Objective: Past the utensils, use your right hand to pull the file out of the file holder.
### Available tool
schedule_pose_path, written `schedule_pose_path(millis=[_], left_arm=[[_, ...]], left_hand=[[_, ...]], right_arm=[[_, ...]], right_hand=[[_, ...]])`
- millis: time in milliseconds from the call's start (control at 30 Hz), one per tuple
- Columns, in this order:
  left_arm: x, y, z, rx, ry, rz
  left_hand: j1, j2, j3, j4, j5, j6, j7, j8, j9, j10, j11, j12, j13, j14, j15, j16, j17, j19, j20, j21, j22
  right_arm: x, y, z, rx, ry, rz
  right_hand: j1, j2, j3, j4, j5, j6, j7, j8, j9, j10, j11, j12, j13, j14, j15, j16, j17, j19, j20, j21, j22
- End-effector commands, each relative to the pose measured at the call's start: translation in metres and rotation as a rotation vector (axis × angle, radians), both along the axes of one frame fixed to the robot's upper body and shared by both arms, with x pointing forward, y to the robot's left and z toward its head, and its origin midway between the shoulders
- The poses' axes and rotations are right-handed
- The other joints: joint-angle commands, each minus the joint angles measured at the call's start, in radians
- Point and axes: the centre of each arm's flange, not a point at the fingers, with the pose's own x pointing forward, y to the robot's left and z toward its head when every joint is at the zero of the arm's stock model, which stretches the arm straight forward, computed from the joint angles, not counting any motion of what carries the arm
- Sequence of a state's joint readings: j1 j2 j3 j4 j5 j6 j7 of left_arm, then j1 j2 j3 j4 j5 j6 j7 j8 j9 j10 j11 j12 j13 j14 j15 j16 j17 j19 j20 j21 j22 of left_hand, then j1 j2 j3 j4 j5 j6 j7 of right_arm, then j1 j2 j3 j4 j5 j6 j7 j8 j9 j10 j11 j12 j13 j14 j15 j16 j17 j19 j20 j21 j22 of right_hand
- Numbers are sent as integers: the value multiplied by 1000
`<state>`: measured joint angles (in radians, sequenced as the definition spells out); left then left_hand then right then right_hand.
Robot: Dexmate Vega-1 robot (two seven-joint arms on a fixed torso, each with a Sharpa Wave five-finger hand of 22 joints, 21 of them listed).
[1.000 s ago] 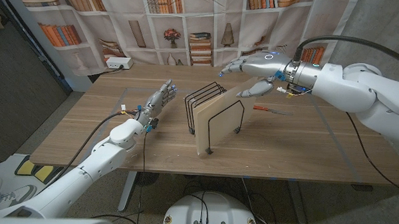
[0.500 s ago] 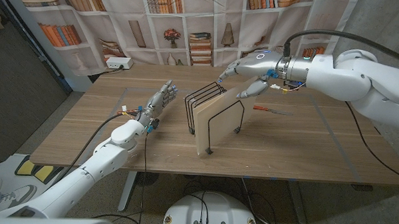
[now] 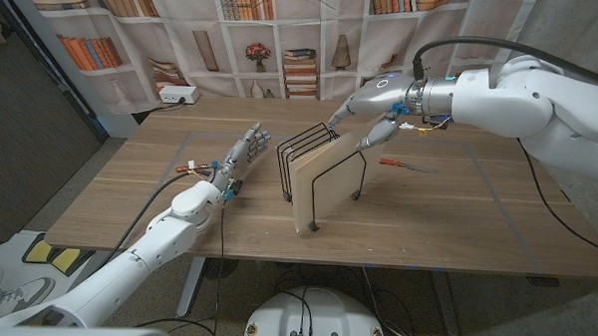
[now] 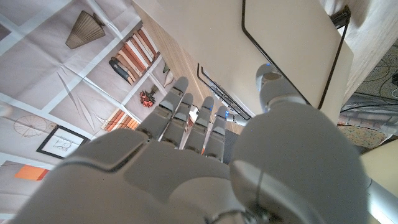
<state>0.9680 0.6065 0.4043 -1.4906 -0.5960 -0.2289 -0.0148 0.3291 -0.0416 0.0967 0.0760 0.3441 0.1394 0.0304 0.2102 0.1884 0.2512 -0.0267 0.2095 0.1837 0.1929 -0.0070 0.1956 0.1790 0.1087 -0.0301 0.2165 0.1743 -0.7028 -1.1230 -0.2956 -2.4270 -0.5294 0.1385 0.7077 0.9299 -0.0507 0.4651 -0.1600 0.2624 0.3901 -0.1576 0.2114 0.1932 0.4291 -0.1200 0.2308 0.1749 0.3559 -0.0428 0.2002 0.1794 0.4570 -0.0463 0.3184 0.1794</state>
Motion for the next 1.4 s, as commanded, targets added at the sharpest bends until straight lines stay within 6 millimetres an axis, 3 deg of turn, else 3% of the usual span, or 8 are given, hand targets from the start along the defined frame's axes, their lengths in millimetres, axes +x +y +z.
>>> schedule_pose_path(millis=[33, 500, 833, 1033, 1233, 1333, 1367, 1400], left_arm=[[5, -3, -7, -7, 18, -22], [3, -2, -12, -23, 25, -36], [3, -1, -16, -37, 32, -40], [2, 1, -16, -43, 31, -37], [0, 2, -13, -39, 10, -43], [-1, 3, -12, -37, 10, -38], [-1, 4, -12, -38, 10, -37], [-1, 4, -12, -38, 11, -35]], left_hand=[[11, 0, -3, -1, -4, 11, -2, -3, 2, 7, 2, -4, 5, 6, 0, -2, 4, -2, 3, -5, 6], [12, 2, -6, 0, -5, 14, -2, -3, 3, 8, 3, -5, 5, 6, 1, -2, 4, -3, 6, -7, 6], [13, 4, -8, 1, -6, 16, -1, -3, 3, 8, 0, -5, 5, 6, 2, -3, 4, -2, 7, -7, 6], [13, 4, -10, 2, -6, 17, -3, -3, 3, 9, -1, -5, 5, 7, 1, -3, 4, -2, 7, -8, 6], [14, 4, -12, 2, -7, 17, -4, -4, 3, 9, -3, -6, 5, 8, -1, -2, 4, -3, 9, -9, 6], [14, 4, -13, 2, -7, 17, -6, -4, 3, 8, -1, -6, 5, 9, 0, -3, 4, -3, 10, -9, 6], [14, 4, -13, 2, -7, 16, -6, -4, 3, 8, -1, -6, 5, 8, 0, -3, 4, -4, 10, -9, 6], [14, 4, -13, 2, -7, 16, -6, -4, 3, 9, 0, -6, 5, 8, 0, -3, 4, -4, 11, -9, 6]], right_arm=[[1, 10, 1, -24, 53, 3], [6, 12, -2, -22, 47, 20], [11, 14, -5, -25, 75, 22], [13, 17, -7, -45, 66, 30], [13, 19, -8, -54, 59, 48], [15, 19, -9, -56, 60, 58], [15, 18, -9, -55, 63, 59], [16, 18, -9, -54, 62, 63]], right_hand=[[13, 1, 5, 6, -7, 18, -2, 10, 3, 18, -1, 9, 5, 17, -116, 7, 2, 22, -124, 9, 2], [31, 15, 12, 7, -22, 63, 0, 15, 3, 68, -12, 16, 5, 82, -154, 14, 4, 69, -156, 13, 3], [63, 35, 12, 9, -54, 188, -6, 25, 2, 203, -34, 32, 5, 251, -178, 26, 8, 226, -166, 57, 10], [85, 48, 13, 7, -60, 262, -14, 34, 2, 263, -63, 36, 5, 305, -182, 23, 10, 261, -168, 68, 14], [120, 61, 1, 2, -62, 284, -49, 15, 3, 292, -79, 17, 6, 416, -190, 35, 16, 316, -167, 101, 27], [171, 72, -76, 11, -60, 343, -55, -6, 11, 363, -82, -23, 8, 497, -191, 10, 21, 333, -165, 164, 41], [196, 85, -131, 14, -54, 348, -56, -12, 14, 390, -83, -29, 8, 516, -193, 5, 22, 325, -167, 219, 40], [227, 105, -226, 31, -26, 353, -53, -10, 16, 394, -83, -30, 9, 530, -191, 3, 22, 293, -165, 303, 33]])
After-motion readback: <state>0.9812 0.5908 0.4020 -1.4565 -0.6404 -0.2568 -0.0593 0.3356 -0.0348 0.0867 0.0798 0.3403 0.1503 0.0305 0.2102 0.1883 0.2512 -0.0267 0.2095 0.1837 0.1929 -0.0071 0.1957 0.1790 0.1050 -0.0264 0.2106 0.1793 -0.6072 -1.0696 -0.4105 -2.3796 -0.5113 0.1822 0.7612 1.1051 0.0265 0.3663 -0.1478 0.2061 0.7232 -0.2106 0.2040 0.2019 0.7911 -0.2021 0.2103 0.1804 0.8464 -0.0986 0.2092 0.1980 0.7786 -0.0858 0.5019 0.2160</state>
